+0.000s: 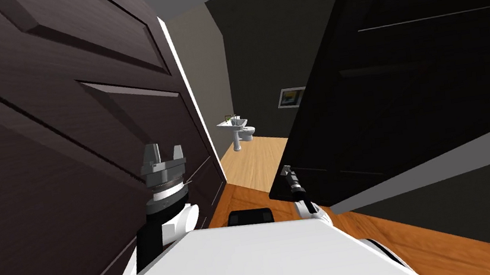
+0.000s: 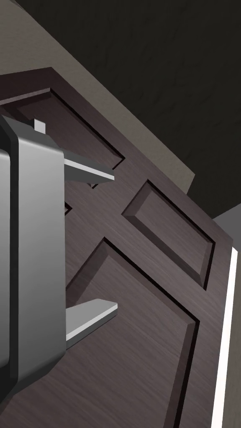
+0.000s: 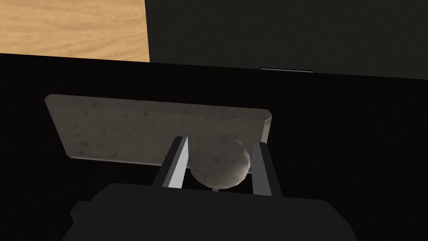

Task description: Pull the door open

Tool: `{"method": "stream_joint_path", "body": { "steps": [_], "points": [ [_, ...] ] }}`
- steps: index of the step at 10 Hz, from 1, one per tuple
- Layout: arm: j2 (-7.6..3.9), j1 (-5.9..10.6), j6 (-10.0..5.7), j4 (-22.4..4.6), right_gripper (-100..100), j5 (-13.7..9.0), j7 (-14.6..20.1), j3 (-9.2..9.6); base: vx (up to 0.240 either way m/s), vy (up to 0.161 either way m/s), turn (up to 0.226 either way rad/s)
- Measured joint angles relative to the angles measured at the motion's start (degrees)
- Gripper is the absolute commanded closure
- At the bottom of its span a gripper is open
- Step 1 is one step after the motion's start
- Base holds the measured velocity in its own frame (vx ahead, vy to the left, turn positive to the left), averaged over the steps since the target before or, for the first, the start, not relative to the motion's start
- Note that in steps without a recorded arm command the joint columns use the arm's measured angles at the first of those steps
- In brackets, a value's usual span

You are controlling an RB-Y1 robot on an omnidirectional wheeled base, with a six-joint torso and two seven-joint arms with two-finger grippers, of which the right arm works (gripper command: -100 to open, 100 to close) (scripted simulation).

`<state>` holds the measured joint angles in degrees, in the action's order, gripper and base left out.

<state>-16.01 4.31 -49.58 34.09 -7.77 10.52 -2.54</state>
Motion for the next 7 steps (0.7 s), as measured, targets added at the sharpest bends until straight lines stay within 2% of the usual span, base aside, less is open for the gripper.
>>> {"method": "stream_joint_path", "body": {
  "steps": [3,4,5,7],
  "points": [
    [-1.09,-0.86,-0.65,0.57,100,0.98,2.08,1.8,-0.234,-0.054,0.12],
    [-1.48,-1.01,-0.88,0.67,100,1.29,2.76,2.35,-0.102,-0.015,0.026],
    [-1.38,-1.18,-0.84,0.52,100,1.38,2.9,2.53,-0.158,-0.037,0.101],
    [-2.2,-1.62,-1.66,0.61,100,1.84,3.95,3.41,-0.192,-0.055,0.085]
  ]
}}
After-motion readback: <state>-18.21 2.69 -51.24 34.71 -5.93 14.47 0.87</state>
